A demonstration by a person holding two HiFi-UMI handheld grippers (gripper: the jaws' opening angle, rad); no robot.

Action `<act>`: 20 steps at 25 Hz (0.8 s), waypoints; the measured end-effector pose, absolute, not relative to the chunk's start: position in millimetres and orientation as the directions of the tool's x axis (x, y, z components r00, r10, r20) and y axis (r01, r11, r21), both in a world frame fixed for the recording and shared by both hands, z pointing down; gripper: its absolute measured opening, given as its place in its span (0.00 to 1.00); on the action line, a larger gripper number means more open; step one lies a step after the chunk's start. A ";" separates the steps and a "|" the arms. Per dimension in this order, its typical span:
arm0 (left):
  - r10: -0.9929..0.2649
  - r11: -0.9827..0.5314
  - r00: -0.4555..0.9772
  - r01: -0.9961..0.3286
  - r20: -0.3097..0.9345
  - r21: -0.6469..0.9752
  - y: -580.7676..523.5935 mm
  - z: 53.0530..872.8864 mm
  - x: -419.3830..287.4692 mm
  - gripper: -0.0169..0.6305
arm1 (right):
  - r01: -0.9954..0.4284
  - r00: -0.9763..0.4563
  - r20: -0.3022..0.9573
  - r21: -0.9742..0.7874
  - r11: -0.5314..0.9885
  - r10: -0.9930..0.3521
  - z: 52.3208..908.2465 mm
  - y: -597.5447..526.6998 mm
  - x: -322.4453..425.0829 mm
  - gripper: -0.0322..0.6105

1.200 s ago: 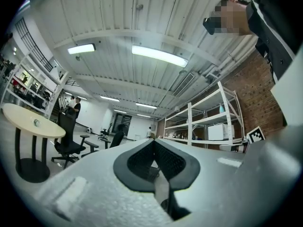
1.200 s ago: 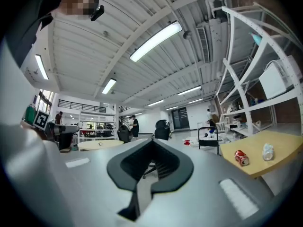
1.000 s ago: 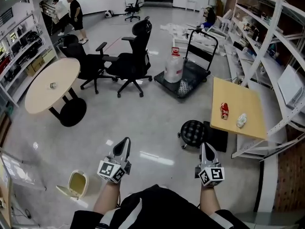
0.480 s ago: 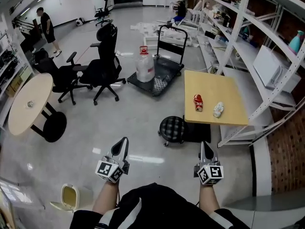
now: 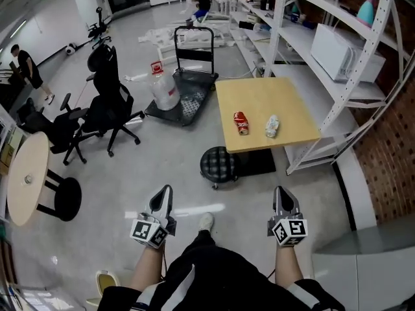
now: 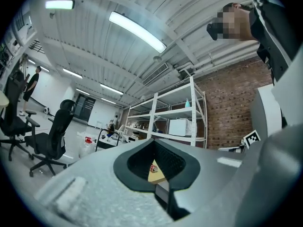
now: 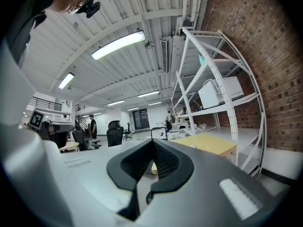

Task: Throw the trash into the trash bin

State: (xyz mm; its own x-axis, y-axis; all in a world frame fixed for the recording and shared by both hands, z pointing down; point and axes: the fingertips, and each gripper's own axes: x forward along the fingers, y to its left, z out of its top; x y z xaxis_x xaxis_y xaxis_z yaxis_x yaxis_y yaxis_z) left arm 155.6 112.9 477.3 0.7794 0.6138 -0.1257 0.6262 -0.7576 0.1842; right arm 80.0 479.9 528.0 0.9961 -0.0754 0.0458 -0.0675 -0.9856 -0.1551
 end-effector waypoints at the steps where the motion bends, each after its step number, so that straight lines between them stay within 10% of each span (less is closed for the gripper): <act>1: 0.620 -0.755 0.774 0.633 -0.131 0.172 117.9 477.8 159.4 0.03 | -0.060 0.996 0.050 -0.153 -0.986 -0.068 528.5 483.8 76.7 0.05; 20: 0.736 -0.630 0.655 0.755 -0.171 0.181 205.4 468.7 293.9 0.03 | 0.003 0.998 0.061 -0.116 -0.993 -0.004 523.4 522.1 164.1 0.05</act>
